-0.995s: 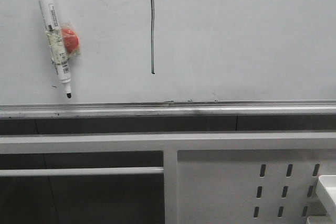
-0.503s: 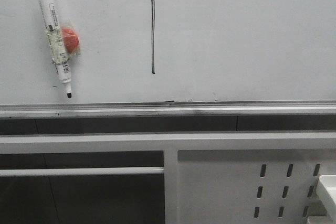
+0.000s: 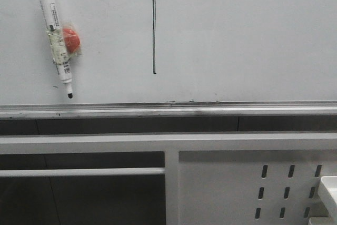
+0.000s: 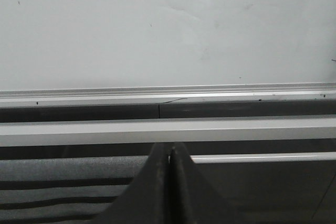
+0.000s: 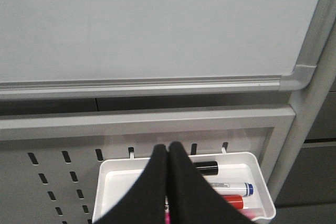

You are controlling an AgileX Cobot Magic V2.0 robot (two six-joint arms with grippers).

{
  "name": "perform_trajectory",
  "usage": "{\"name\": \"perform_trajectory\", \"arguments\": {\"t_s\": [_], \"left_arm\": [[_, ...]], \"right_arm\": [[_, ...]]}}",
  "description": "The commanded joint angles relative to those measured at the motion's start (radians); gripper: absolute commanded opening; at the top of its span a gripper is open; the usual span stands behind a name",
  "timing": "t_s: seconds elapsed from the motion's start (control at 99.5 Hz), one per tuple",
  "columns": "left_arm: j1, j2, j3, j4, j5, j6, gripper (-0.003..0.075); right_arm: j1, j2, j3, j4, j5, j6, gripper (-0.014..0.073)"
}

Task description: Write number 1 on whiteboard

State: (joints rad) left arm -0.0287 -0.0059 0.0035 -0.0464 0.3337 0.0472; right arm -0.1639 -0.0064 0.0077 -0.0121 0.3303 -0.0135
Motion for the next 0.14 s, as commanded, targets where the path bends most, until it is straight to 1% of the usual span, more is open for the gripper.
{"name": "perform_trajectory", "arguments": {"t_s": [0.0,0.131], "left_arm": [[0.003,-0.022,0.036,0.000,-0.053,0.000,-0.0020],[0.003,-0.022,0.036,0.000,-0.053,0.000,-0.0020]], "right_arm": [[-0.006,-0.024,0.014,0.012,-0.025,-0.010,-0.0069],[-0.006,-0.024,0.014,0.012,-0.025,-0.010,-0.0069]]}}
